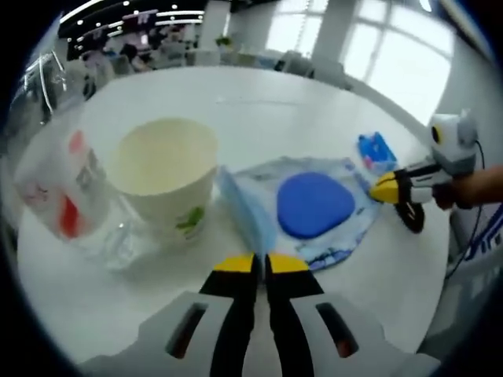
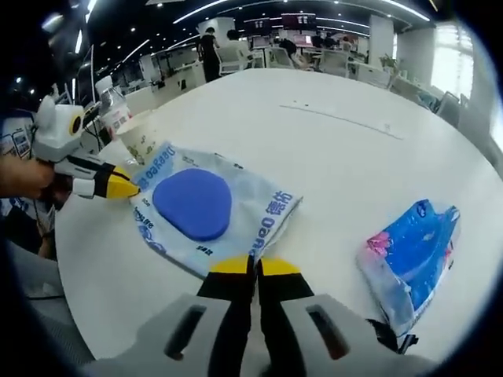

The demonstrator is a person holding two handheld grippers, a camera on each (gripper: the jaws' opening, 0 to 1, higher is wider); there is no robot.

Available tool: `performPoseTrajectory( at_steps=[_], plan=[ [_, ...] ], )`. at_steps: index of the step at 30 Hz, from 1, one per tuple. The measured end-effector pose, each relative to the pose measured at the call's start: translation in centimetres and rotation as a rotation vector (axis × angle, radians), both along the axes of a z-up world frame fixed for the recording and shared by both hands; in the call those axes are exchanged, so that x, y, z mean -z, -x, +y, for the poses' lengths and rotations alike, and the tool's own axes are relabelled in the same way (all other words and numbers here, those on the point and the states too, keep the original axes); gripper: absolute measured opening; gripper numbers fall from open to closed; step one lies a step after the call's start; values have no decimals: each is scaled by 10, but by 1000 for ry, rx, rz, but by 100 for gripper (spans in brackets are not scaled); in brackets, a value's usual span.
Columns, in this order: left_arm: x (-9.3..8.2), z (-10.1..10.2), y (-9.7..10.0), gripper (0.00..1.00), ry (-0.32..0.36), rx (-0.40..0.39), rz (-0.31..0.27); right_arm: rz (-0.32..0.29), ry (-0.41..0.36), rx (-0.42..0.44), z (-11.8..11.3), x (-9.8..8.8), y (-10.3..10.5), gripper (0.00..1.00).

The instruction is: Arrange the tabletop items into an orderly group along one side of the table until the central work area is clear of visible clutter.

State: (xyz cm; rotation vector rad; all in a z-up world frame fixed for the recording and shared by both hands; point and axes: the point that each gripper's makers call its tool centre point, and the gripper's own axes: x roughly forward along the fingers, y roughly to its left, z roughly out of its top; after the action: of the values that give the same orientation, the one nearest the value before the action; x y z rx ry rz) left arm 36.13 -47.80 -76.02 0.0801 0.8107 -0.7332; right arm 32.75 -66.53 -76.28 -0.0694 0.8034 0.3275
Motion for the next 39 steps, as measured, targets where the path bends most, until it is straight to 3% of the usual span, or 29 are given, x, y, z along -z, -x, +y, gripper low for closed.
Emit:
performPoseTrajectory(
  at_steps=[17, 26, 35, 39],
  plan=[
    [2, 1, -14, 3, 4, -57, -19, 5, 2, 15, -2, 2, -20, 1],
    [3, 4, -18, 4, 1, -69, -16, 15, -17, 44, -2, 3, -20, 1],
    [3, 7, -16, 4, -18, -89, -3, 30, -32, 79, -4, 1, -18, 8],
    [0, 10, -13, 6, 23, -123, 41, 27, 1, 52, 1, 1, -17, 5]
  ],
)
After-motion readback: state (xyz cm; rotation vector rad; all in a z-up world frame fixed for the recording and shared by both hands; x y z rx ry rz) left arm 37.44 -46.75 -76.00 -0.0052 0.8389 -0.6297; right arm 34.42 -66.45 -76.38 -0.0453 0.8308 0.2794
